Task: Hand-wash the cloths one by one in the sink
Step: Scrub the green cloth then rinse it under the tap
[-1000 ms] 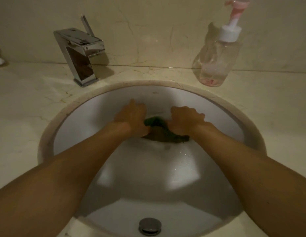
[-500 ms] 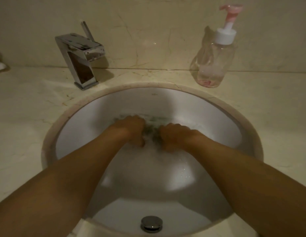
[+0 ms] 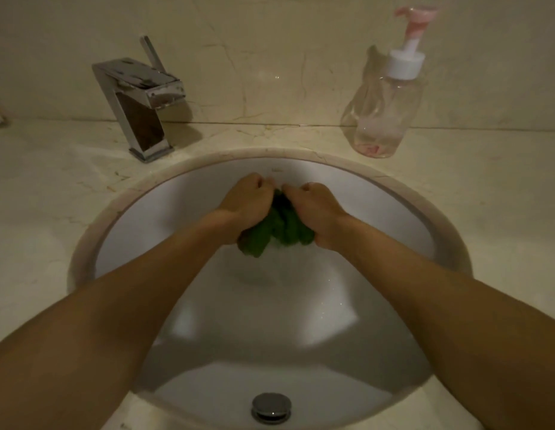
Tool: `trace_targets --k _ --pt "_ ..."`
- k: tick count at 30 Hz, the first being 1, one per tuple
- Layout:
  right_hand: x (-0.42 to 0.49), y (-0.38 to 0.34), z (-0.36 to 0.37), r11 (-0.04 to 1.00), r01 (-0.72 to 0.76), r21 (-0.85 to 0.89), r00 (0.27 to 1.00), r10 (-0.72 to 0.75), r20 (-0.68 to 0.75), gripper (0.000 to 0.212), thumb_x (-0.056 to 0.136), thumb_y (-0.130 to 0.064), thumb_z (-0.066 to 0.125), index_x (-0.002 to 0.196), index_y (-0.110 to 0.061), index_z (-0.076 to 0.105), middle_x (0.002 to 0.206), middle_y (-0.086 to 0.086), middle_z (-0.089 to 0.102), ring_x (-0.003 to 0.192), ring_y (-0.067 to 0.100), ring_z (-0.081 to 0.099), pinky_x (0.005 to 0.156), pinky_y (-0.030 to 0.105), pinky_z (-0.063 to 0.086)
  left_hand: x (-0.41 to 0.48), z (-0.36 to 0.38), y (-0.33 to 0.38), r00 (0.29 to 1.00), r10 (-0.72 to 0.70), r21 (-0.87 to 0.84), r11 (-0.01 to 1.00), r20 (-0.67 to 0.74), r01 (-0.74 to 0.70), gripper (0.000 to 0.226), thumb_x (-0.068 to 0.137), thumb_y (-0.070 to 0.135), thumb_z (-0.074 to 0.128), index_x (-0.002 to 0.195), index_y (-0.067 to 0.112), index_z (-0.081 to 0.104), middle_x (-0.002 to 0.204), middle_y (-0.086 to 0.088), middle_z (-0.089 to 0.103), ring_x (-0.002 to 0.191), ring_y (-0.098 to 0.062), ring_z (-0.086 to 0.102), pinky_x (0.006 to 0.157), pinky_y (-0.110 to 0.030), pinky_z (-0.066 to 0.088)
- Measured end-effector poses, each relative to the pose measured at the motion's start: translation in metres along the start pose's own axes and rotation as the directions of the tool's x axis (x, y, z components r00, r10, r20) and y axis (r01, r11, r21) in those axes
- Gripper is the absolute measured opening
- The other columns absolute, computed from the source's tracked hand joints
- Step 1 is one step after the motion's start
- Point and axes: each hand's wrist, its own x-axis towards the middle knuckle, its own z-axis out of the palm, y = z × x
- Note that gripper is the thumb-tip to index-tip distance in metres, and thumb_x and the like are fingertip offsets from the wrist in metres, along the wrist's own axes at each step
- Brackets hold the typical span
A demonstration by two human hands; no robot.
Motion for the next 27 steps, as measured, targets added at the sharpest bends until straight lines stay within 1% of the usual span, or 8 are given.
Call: trace_targets --k 5,10,13,15,19,22,24,27 --pt "-0.012 -0.006 0.024 0.986 0.165 -0.020 0.985 -0.166 -0.046 0.015 0.108 -0.038 0.048 0.112 -0.024 0.051 0.103 0.002 0.064 0.090 0.016 0.066 0.069 0.025 0.056 -0.007 0.012 0.004 0.993 -0.017 -0.147 0.989 -0.120 -0.001 0.025 0.108 0.025 0.039 0.098 0.017 0.061 0.097 -0.006 0.068 0.083 -0.013 0.067 0.068 -0.019 0.053" --pt "0.002 -0.003 0.008 0.975 0.037 0.220 0.991 -0.008 -0.132 0.026 0.106 -0.028 0.049 0.108 -0.008 0.066 0.092 0.009 0.074 0.089 0.025 0.074 0.064 0.028 0.059 -0.033 0.031 0.028 0.980 0.150 -0.276 0.944 -0.133 -0.182 0.023 0.107 0.020 0.040 0.109 0.012 0.061 0.097 0.000 0.064 0.087 -0.015 0.063 0.077 -0.029 0.054" --pt "-0.004 0.001 0.029 0.983 0.032 0.179 0.993 -0.011 -0.114 0.025 0.108 -0.030 0.045 0.113 -0.017 0.065 0.097 0.007 0.073 0.087 0.020 0.073 0.061 0.024 0.056 -0.023 0.015 0.025 0.981 0.014 -0.223 0.973 -0.192 -0.058 0.031 0.108 0.019 0.037 0.082 0.018 0.054 0.080 0.001 0.057 0.062 -0.003 0.058 0.053 -0.012 0.044" --pt "-0.012 -0.001 0.036 0.984 0.125 0.125 0.985 -0.108 -0.133 0.022 0.109 -0.030 0.044 0.121 -0.021 0.060 0.103 0.005 0.068 0.087 0.017 0.070 0.060 0.021 0.055 -0.019 0.008 0.022 0.970 -0.017 -0.258 0.965 -0.242 -0.047 0.026 0.105 0.016 0.043 0.084 0.016 0.057 0.078 -0.002 0.061 0.054 -0.002 0.061 0.044 -0.011 0.043" --pt "0.010 0.001 0.023 0.982 0.089 0.164 0.985 -0.062 -0.163 0.023 0.106 -0.032 0.048 0.114 -0.019 0.065 0.100 0.005 0.073 0.094 0.021 0.074 0.067 0.022 0.060 -0.039 0.029 0.034 0.991 -0.007 -0.355 0.934 -0.132 -0.040 0.025 0.110 0.021 0.034 0.112 0.019 0.060 0.106 -0.001 0.063 0.099 -0.016 0.064 0.082 -0.024 0.054" --pt "0.012 -0.001 0.018 0.956 0.027 0.291 0.988 0.018 -0.152 0.031 0.104 -0.036 0.046 0.110 -0.018 0.070 0.098 0.009 0.077 0.094 0.024 0.076 0.071 0.027 0.062 -0.030 0.030 0.036 0.976 0.111 -0.221 0.963 -0.185 -0.151 0.041 0.109 0.029 0.034 0.147 0.018 0.045 0.140 -0.004 0.055 0.128 -0.020 0.054 0.112 -0.039 0.043" --pt "-0.001 -0.005 0.021 0.953 0.070 0.295 0.989 -0.029 -0.144 0.029 0.107 -0.030 0.043 0.111 -0.016 0.068 0.097 0.013 0.074 0.085 0.025 0.074 0.068 0.034 0.062 -0.017 0.015 0.027 0.964 0.101 -0.162 0.976 -0.247 -0.144 0.036 0.108 0.029 0.036 0.136 0.017 0.055 0.133 -0.006 0.060 0.120 -0.021 0.059 0.104 -0.036 0.048" --pt "-0.015 -0.008 0.028 0.970 0.224 0.096 0.965 -0.207 -0.164 0.024 0.109 -0.025 0.042 0.121 -0.023 0.063 0.103 0.000 0.068 0.089 0.014 0.067 0.069 0.025 0.055 -0.011 0.005 0.014 0.978 0.037 -0.229 0.970 -0.207 -0.085 0.025 0.105 0.017 0.042 0.104 0.015 0.068 0.100 -0.006 0.072 0.089 -0.020 0.071 0.073 -0.028 0.060"
